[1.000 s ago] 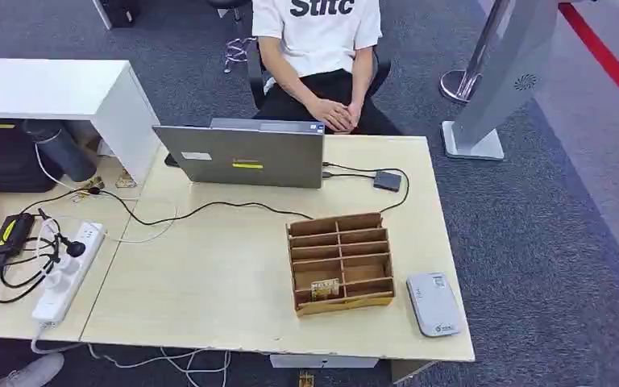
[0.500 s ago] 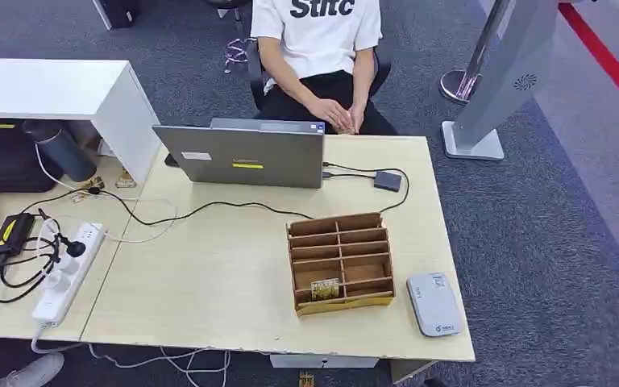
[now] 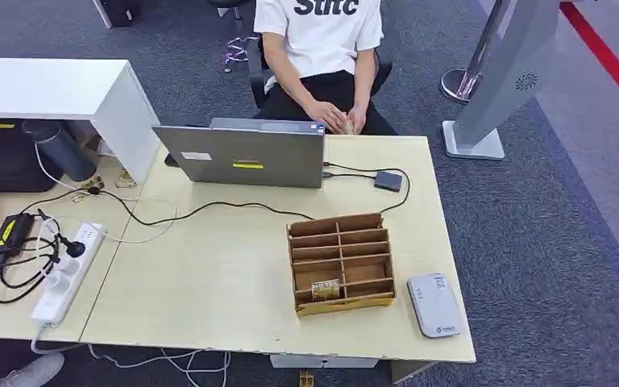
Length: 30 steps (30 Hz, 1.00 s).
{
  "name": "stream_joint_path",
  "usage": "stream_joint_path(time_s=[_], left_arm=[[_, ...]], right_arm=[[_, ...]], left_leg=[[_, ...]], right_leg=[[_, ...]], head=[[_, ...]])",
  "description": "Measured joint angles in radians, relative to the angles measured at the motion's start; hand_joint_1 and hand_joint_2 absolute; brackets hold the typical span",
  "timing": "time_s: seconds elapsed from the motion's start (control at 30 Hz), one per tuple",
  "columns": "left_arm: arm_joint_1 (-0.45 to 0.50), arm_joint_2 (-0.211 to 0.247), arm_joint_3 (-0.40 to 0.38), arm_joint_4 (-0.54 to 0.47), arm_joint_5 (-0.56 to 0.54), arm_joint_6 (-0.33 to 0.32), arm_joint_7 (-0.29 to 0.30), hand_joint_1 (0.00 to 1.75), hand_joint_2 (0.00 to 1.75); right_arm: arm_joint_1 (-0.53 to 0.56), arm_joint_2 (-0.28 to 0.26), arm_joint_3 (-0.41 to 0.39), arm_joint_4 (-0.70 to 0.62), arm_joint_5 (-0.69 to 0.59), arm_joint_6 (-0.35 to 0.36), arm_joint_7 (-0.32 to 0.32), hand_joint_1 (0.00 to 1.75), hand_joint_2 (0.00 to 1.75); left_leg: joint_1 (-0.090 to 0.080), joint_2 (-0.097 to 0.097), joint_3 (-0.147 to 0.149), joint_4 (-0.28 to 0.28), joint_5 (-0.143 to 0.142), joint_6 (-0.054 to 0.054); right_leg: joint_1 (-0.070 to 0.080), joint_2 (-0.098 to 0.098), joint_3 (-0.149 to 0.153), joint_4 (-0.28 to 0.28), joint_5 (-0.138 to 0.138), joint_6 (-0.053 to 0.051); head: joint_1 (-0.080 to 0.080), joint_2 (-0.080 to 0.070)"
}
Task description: Pass the card to the sensor for recognition and then transmit it.
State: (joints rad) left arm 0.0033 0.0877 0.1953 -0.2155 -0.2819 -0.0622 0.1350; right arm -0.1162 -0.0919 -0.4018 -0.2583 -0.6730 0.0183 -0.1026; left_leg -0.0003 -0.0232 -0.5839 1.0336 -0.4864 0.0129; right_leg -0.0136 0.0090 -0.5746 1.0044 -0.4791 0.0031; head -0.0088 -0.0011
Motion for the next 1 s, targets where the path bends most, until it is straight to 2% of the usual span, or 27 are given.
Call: stream_joint_path(time_s=[0.13, 0.27, 0.33, 0.4, 0.43, 0.47, 0.5, 0.57, 0.7, 0.8, 0.87, 1.0], left_arm=[[0.001, 0.0, 0.001, 0.0, -0.018, 0.013, -0.046, 0.0, 1.75], [0.002, 0.002, 0.001, 0.0, -0.024, 0.018, -0.067, 0.0, 1.75], [0.003, 0.002, 0.002, 0.0, -0.026, 0.019, -0.094, 0.0, 1.75], [0.005, 0.0, 0.002, 0.0, -0.028, 0.016, -0.127, 0.0, 1.75], [0.006, -0.002, 0.002, 0.0, -0.031, 0.014, -0.14, 0.0, 1.75], [0.006, -0.005, 0.002, 0.0, -0.034, 0.013, -0.147, 0.0, 1.75], [0.006, -0.008, 0.003, 0.0, -0.037, 0.013, -0.15, 0.0, 1.75], [0.01, -0.016, 0.008, 0.0, -0.04, 0.016, -0.151, 0.0, 1.75], [0.019, -0.037, 0.024, 0.0, -0.05, 0.04, -0.151, 0.0, 1.75], [0.024, -0.052, 0.037, 0.0, -0.06, 0.041, -0.137, 0.0, 1.75], [0.026, -0.058, 0.043, 0.0, -0.066, 0.042, -0.13, 0.0, 1.75], [0.027, -0.064, 0.055, 0.0, -0.072, 0.048, -0.112, 0.0, 1.75]], right_arm=[[0.013, 0.0, -0.096, -0.014, -0.033, 0.03, -0.009, 0.0, 1.75], [0.013, 0.001, -0.149, -0.026, -0.042, 0.051, -0.025, 0.0, 1.75], [0.01, 0.003, -0.17, -0.047, -0.04, 0.11, -0.08, 0.0, 1.75], [-0.011, 0.006, -0.183, -0.094, -0.026, 0.172, -0.197, 0.0, 1.75], [-0.029, 0.01, -0.185, -0.134, -0.002, 0.164, -0.251, 0.0, 1.75], [-0.042, 0.018, -0.185, -0.183, 0.025, 0.137, -0.298, 0.0, 1.75], [-0.052, 0.034, -0.186, -0.267, 0.064, 0.091, -0.319, 0.0, 1.75], [-0.058, 0.079, -0.182, -0.474, 0.175, -0.034, -0.307, 0.0, 1.75], [-0.026, 0.162, -0.113, -0.897, 0.423, -0.236, -0.382, 0.0, 1.75], [0.025, 0.202, -0.05, -1.159, 0.547, -0.295, -0.418, 0.0, 1.75], [0.066, 0.219, -0.002, -1.307, 0.612, -0.301, -0.452, 0.0, 1.75], [0.118, 0.232, 0.065, -1.483, 0.685, -0.281, -0.487, 0.0, 1.75]], left_leg=[[0.0, 0.0, 0.0, 0.0, 0.0, 0.0], [0.0, 0.0, 0.0, 0.0, 0.0, 0.0], [0.0, 0.0, -0.001, 0.0, 0.0, 0.0], [0.0, 0.001, -0.001, 0.0, 0.0, 0.0], [0.0, 0.003, 0.0, 0.0, 0.0, 0.0], [0.0, 0.004, 0.0, 0.0, 0.0, 0.0], [0.0, 0.004, 0.0, 0.0, 0.001, 0.0], [0.0, 0.003, 0.001, 0.0, 0.002, 0.0], [-0.001, -0.001, 0.001, 0.0, 0.002, 0.0], [0.0, -0.001, 0.001, 0.0, 0.001, -0.001], [0.0, -0.001, 0.0, 0.0, 0.0, -0.002], [0.0, -0.001, 0.0, 0.0, 0.0, -0.002]], right_leg=[[0.0, 0.0, 0.0, 0.0, 0.0, 0.0], [0.0, 0.0, 0.0, 0.0, 0.0, 0.0], [0.0, 0.0, 0.001, 0.0, 0.0, 0.0], [0.0, 0.001, 0.0, 0.001, 0.001, -0.001], [0.0, 0.002, 0.0, 0.001, 0.001, -0.001], [0.0, 0.003, 0.0, 0.001, 0.001, -0.001], [0.0, 0.003, 0.001, 0.001, 0.002, 0.0], [0.0, 0.003, 0.001, 0.001, 0.002, 0.0], [-0.001, -0.001, 0.001, 0.001, 0.001, 0.0], [0.0, 0.0, 0.0, 0.001, 0.0, -0.001], [0.0, 0.0, 0.0, 0.001, -0.001, -0.001], [0.0, 0.0, 0.0, 0.001, -0.001, -0.001]], head=[[0.0, 0.0], [0.0, 0.0], [0.0, 0.0], [0.0, 0.0], [0.0, 0.0], [0.0, 0.0], [0.0, 0.0], [0.0, 0.0], [0.0, 0.0], [0.0, 0.0], [0.0, 0.0], [0.0, 0.0]])
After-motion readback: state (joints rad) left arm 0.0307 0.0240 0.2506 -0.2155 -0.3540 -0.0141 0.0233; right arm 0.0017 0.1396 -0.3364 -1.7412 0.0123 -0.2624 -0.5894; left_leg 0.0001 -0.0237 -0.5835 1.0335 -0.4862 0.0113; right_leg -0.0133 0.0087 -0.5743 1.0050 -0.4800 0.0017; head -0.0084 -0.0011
